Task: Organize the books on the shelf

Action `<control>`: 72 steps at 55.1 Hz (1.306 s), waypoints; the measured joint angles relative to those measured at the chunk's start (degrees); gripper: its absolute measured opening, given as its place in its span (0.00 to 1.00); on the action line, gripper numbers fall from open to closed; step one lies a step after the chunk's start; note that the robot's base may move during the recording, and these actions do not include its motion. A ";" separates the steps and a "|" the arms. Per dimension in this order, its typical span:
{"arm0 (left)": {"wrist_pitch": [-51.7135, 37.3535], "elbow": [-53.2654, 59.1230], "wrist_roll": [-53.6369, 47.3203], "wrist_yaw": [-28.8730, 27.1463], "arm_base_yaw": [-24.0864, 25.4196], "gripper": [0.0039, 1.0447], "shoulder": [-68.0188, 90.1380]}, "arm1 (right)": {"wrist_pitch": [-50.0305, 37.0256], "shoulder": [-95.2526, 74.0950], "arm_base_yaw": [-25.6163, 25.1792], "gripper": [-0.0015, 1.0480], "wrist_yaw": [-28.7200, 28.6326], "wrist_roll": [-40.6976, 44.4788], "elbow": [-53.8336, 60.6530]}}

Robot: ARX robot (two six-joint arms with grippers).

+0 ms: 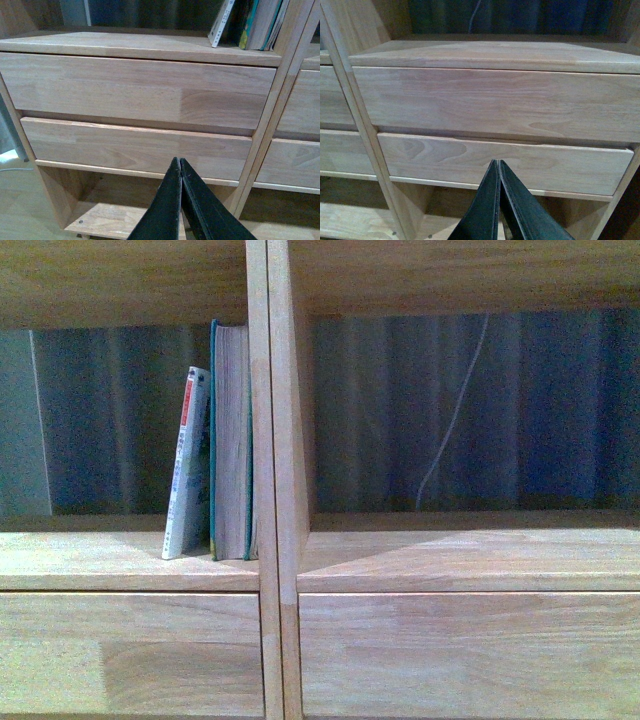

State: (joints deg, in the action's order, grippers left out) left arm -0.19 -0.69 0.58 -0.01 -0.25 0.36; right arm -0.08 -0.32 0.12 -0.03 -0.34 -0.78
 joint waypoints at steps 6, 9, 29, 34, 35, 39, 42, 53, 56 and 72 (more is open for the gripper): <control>0.00 0.00 0.00 0.00 0.00 0.02 0.00 | 0.00 0.00 0.00 0.03 0.02 0.00 0.00; 0.00 0.00 0.00 0.00 0.00 0.09 0.00 | 0.00 0.00 0.00 0.13 0.02 0.11 0.00; 0.00 0.00 0.00 0.00 0.00 0.67 0.00 | 0.00 0.00 0.00 0.68 0.02 0.11 0.00; 0.00 0.00 0.00 0.00 0.00 0.82 0.00 | 0.00 0.00 0.00 0.83 0.02 0.11 0.00; 0.00 0.00 0.00 0.00 0.00 0.84 0.00 | -0.02 0.00 0.00 0.84 0.02 0.11 0.00; 0.00 0.00 -0.04 0.00 0.00 0.94 0.00 | 0.00 0.00 0.00 0.94 0.02 0.09 0.00; 0.00 0.00 -0.11 0.00 0.00 0.93 0.00 | 0.00 0.00 0.00 0.93 0.02 0.11 0.00; 0.00 0.00 -0.11 0.00 0.00 0.93 0.00 | 0.00 0.00 0.00 0.93 0.02 0.11 0.00; 0.00 0.00 -0.11 0.00 0.00 0.93 0.00 | 0.00 0.00 0.00 0.93 0.02 0.11 0.00; 0.00 0.00 -0.11 0.00 0.00 0.93 0.00 | 0.00 0.00 0.00 0.93 0.00 0.11 0.00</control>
State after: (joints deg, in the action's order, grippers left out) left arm -0.19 -0.69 0.47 -0.01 -0.25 0.36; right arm -0.08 -0.32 0.12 -0.03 -0.23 -0.78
